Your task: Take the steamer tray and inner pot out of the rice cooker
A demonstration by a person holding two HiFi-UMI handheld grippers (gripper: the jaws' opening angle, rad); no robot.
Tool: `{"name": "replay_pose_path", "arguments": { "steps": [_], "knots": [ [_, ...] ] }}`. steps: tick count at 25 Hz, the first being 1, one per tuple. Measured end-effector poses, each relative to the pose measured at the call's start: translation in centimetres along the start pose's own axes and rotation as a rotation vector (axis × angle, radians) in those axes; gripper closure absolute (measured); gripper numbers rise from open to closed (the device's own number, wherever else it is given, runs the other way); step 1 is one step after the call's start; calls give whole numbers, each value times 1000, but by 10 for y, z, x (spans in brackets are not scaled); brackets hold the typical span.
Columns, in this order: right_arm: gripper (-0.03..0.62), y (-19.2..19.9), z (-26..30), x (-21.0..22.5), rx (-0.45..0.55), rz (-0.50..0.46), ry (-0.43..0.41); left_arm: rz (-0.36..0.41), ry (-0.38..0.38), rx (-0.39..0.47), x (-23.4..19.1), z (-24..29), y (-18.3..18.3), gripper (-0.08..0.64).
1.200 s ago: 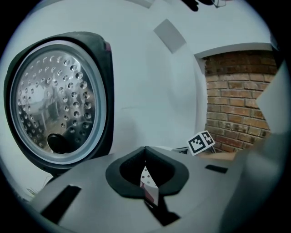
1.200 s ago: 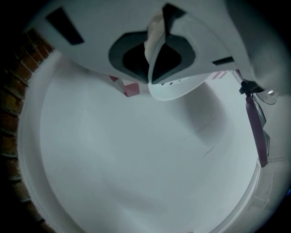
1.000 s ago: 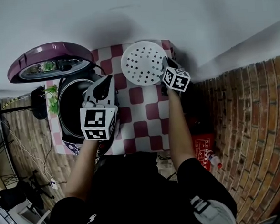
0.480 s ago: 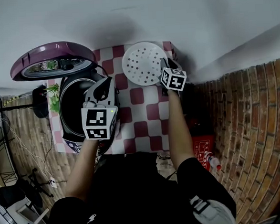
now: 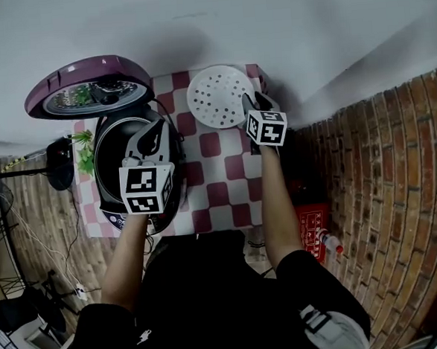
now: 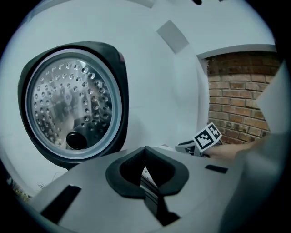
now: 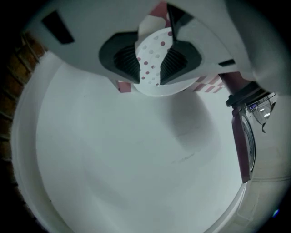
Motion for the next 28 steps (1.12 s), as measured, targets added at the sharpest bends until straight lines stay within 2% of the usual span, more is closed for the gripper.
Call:
{"name": "replay_pose_path", "arguments": {
  "steps": [4, 8, 11, 20, 28],
  "knots": [
    [495, 0, -26, -12, 8, 4, -4, -35, 5, 48, -4, -15, 0, 557],
    [587, -2, -56, -30, 41, 23, -5, -45, 25, 73, -11, -33, 1, 557],
    [591, -5, -85, -52, 60, 33, -39, -50, 38, 84, -18, -49, 2, 557],
    [591, 5, -139, -155, 38, -71, -161, -56, -1, 98, -56, -103, 23, 557],
    [591, 23, -143, -223, -16, -203, -177, -28, -66, 50, -102, -127, 67, 555]
  ]
}}
Point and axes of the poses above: the fingertips, and each gripper's own axes: z forward along the fingers, x to its right, y out of its underside, the point moved 9 cm from there along -z, backward along the fingers, and after that the axes turned 13 degrees about z, right-handed, at the moved point
